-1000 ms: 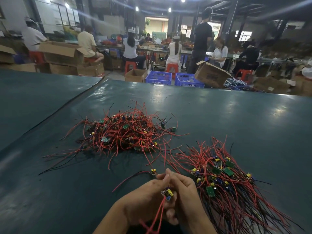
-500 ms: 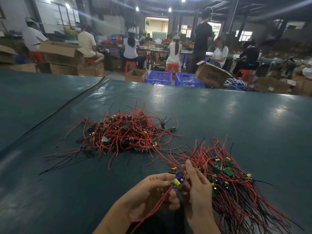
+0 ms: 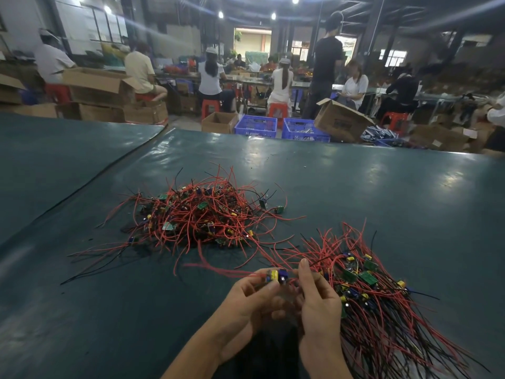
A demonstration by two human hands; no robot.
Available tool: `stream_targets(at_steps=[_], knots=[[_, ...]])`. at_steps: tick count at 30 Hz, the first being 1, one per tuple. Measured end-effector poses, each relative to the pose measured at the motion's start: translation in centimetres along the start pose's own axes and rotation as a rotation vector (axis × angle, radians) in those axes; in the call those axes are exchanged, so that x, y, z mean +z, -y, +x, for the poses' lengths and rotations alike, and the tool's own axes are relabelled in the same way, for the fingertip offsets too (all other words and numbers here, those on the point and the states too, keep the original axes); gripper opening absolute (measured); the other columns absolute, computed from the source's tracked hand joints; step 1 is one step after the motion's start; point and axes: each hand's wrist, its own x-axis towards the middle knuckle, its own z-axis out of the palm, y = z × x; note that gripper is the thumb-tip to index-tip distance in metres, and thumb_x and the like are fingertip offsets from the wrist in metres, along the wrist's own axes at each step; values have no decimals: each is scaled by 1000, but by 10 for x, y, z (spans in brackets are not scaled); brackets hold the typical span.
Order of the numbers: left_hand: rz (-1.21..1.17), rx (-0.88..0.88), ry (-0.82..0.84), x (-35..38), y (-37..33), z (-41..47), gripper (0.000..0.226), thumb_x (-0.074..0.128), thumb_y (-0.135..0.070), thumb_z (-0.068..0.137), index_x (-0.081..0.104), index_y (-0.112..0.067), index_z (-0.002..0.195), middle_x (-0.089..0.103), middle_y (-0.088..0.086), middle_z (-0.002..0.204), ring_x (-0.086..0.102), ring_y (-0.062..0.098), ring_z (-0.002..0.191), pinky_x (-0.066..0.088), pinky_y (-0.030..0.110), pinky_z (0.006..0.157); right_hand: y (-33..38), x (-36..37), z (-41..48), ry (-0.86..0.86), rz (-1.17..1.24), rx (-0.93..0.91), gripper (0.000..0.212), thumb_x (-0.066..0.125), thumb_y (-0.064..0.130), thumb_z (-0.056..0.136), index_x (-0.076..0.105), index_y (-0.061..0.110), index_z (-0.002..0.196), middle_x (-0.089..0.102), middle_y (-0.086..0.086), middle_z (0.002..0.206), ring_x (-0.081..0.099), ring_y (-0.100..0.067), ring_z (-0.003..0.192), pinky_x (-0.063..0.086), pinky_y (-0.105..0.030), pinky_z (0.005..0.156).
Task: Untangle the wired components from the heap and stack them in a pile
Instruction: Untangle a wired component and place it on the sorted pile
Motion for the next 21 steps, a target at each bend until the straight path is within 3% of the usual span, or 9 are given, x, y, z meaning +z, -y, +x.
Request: stream_targets(at_steps=[4, 7, 13, 16, 21], knots=[[-13, -1, -22, -3, -2, 1, 25, 56, -38, 62, 73, -25, 49, 63, -9, 50, 61, -1, 51, 48, 13, 54, 0, 3, 0, -19, -23, -7, 26, 73, 36, 71, 70, 11, 65, 65, -22, 76, 60, -35, 75, 52, -59, 81], [4, 9, -82, -7, 4, 2, 25, 60, -40, 58, 72, -20, 49, 63, -7, 51, 60, 1, 50, 49, 14, 54, 0, 1, 0, 25, -54, -18, 18, 73, 35, 69, 75, 17, 63, 72, -14, 74, 67, -31, 73, 56, -55, 82], [45, 31, -198, -19, 12, 10, 39, 65, -43, 60, 63, -9, 76, 65, -4, 59, 62, 8, 58, 48, 22, 63, -5, 5, -1, 190, -163, -40, 9, 72, 14, 79, 79, 17, 75, 75, -16, 83, 69, -36, 85, 54, -53, 89], [80, 37, -214, -24, 15, 12, 36, 69, -48, 59, 69, -14, 71, 66, -2, 62, 61, 11, 60, 47, 27, 67, -5, 5, 0, 206, -179, -82, 19, 68, 7, 84, 80, 18, 74, 75, -14, 82, 70, -31, 82, 56, -42, 83], [129, 28, -248, -25, 19, 14, 36, 77, -54, 65, 73, -19, 63, 67, 0, 65, 61, 14, 64, 46, 31, 71, -4, 1, 2, 170, -127, -19, 35, 56, 30, 94, 79, 14, 74, 75, -16, 82, 74, -30, 78, 62, -37, 69]])
